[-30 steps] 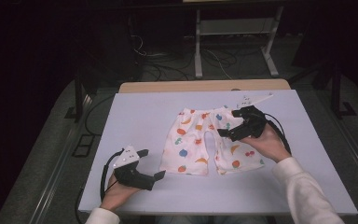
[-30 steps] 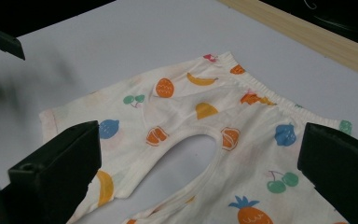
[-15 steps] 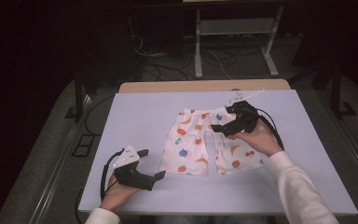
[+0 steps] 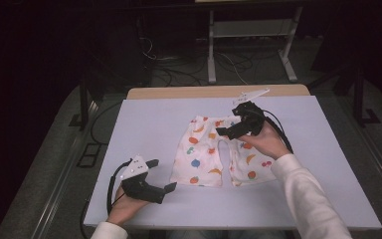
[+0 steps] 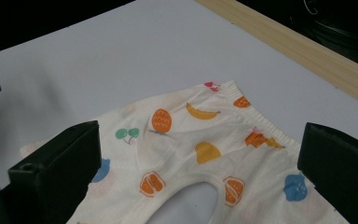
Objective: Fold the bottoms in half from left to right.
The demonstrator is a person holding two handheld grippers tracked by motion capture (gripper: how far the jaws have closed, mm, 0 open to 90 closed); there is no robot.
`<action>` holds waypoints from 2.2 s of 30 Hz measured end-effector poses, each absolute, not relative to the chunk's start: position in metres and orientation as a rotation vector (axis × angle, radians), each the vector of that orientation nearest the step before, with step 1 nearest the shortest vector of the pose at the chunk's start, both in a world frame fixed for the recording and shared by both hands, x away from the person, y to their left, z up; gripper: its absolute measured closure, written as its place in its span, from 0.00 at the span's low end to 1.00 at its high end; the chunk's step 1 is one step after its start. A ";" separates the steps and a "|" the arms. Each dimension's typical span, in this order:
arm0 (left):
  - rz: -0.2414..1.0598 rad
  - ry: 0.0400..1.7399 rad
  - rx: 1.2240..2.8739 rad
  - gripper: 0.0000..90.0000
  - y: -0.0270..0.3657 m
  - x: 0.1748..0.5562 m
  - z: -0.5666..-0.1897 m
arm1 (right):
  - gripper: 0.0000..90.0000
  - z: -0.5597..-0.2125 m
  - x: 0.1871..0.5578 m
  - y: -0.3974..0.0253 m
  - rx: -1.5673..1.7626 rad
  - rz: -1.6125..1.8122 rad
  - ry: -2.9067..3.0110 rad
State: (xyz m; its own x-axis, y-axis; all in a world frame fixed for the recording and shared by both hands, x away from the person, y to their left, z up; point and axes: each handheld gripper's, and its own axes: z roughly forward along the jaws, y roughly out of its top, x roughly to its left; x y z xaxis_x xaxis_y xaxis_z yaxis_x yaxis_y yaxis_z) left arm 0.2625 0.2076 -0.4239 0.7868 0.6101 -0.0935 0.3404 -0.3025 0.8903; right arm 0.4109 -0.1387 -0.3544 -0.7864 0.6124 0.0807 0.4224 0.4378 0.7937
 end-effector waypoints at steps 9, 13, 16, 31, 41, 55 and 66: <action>0.315 0.715 1.914 0.00 0.208 0.263 -0.423 | 0.00 -0.356 0.424 -0.129 0.918 1.233 2.452; 0.319 0.720 1.912 0.00 0.209 0.264 -0.423 | 0.00 -0.356 0.430 -0.124 0.917 1.245 2.445; 0.316 0.722 1.905 0.00 0.210 0.264 -0.423 | 0.00 -0.355 0.434 -0.120 0.918 1.252 2.442; 0.312 0.714 1.903 0.00 0.211 0.264 -0.423 | 0.00 -0.361 0.463 -0.091 0.908 1.251 2.473; 0.303 0.697 1.911 0.00 0.211 0.264 -0.423 | 0.00 -0.367 0.481 -0.079 0.926 1.267 2.467; 0.299 0.700 1.901 0.00 0.212 0.263 -0.422 | 0.00 -0.384 0.505 -0.052 0.941 1.251 2.485; 0.296 0.696 1.898 0.00 0.212 0.264 -0.423 | 0.00 -0.404 0.525 -0.039 1.000 1.237 2.497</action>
State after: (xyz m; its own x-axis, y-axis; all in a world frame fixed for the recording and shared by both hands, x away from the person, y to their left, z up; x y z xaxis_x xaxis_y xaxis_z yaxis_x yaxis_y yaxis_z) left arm 0.2638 0.2121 -0.4226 0.8008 0.5891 -0.1079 0.3313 -0.2857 0.8992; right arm 0.5250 -0.0389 -0.4040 -0.7575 0.6402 0.1278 0.4897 0.4278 0.7597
